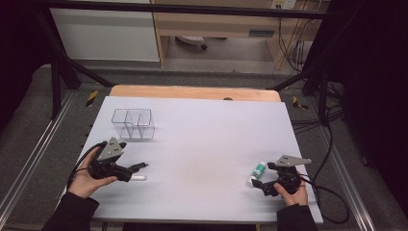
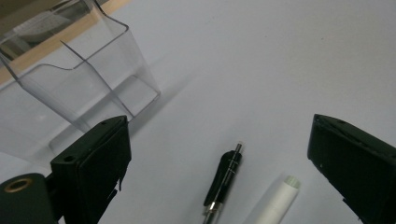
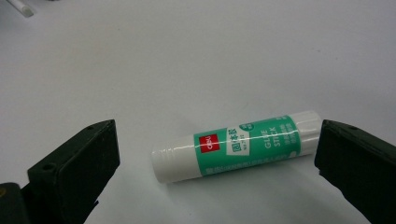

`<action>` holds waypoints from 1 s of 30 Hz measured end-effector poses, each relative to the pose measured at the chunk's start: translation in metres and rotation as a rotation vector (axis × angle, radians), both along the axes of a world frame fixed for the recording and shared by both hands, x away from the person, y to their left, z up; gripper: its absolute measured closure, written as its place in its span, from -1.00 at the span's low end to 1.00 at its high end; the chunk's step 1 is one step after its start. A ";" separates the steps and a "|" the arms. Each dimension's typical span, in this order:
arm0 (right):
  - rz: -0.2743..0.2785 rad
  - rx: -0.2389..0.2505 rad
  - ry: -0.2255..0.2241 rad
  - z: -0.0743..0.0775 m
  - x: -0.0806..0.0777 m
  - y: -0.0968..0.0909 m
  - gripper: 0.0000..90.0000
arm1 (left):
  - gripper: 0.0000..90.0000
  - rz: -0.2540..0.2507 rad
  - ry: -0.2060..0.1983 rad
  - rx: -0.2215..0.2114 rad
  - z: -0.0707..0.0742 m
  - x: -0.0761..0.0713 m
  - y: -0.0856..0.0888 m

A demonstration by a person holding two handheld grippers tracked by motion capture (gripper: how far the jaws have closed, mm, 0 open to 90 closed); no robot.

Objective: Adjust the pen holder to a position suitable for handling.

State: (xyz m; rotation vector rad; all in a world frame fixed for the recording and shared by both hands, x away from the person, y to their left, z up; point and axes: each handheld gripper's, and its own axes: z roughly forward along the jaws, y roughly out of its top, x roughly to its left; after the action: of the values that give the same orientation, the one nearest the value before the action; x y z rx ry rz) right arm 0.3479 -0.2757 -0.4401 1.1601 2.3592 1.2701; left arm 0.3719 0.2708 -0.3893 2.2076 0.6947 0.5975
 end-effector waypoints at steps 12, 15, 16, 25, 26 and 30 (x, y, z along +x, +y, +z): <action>0.002 -0.004 -0.003 0.000 0.000 0.000 -0.99 | -0.89 -0.030 -0.068 0.117 0.008 0.013 -0.004; 0.001 -0.007 -0.003 0.000 0.000 0.000 -0.99 | -0.89 -0.036 -0.084 0.151 0.011 0.017 -0.005; 0.001 -0.007 -0.003 0.000 0.000 0.000 -0.99 | -0.89 -0.038 -0.088 0.158 0.012 0.018 -0.006; -0.001 -0.009 -0.003 0.000 0.000 -0.001 -0.99 | -0.88 -0.072 -0.140 0.266 0.016 0.029 -0.013; -0.001 -0.009 -0.003 0.000 0.000 0.000 -0.99 | -0.88 -0.078 -0.145 0.281 0.017 0.031 -0.014; 0.000 -0.007 -0.002 0.000 0.000 0.000 -0.99 | -0.86 -0.095 -0.160 0.336 0.017 0.037 -0.018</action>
State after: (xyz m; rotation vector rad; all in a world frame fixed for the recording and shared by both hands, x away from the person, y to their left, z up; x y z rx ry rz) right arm 0.3478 -0.2760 -0.4397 1.1563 2.3607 1.2620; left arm 0.4089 0.2532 -0.3722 2.4481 0.4273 0.8833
